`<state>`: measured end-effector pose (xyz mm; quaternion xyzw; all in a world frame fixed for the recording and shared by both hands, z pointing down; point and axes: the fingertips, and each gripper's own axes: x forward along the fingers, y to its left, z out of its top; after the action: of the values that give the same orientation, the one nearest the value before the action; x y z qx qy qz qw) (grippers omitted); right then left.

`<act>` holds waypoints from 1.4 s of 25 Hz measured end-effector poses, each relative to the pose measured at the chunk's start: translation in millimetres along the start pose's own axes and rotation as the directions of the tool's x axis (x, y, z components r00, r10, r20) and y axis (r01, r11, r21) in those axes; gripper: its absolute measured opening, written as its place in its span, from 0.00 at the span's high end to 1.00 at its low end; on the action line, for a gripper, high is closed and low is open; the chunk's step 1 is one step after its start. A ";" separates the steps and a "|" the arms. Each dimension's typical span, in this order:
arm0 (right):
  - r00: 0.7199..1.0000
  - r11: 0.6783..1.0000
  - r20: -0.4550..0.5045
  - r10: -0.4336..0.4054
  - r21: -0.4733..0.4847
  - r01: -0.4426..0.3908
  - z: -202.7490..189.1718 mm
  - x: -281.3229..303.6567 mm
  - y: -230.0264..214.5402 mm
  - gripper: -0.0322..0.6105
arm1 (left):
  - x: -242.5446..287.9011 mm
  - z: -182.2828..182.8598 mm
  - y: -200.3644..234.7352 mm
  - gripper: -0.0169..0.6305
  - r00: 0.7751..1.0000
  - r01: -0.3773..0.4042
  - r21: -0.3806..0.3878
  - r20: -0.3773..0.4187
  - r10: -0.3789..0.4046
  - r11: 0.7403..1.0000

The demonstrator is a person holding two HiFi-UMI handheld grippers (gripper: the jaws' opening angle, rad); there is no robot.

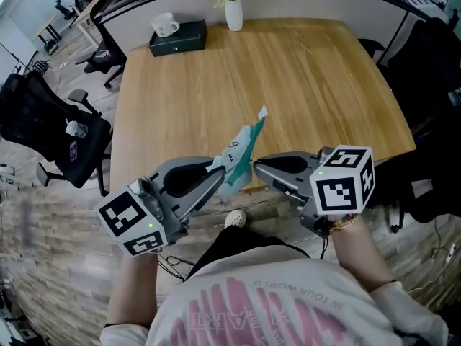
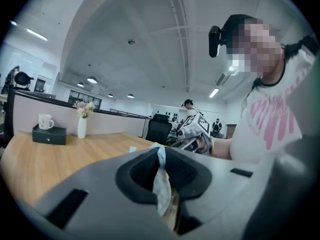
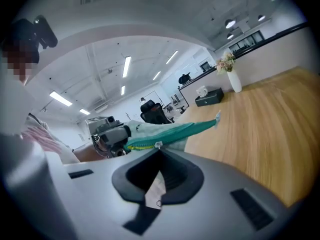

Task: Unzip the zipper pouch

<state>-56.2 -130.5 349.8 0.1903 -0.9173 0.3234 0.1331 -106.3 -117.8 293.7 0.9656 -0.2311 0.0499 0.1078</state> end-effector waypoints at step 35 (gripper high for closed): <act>0.987 0.986 0.008 -0.163 -0.019 0.163 13.1 -2.9 -38.7 0.95 | -12.7 0.6 16.0 0.91 0.998 -0.010 -0.046 0.059 0.013 0.999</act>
<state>-38.4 -166.0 360.0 0.2643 -0.9022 0.3021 0.1581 -124.9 -126.3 294.2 0.9626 -0.2410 0.0164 0.1228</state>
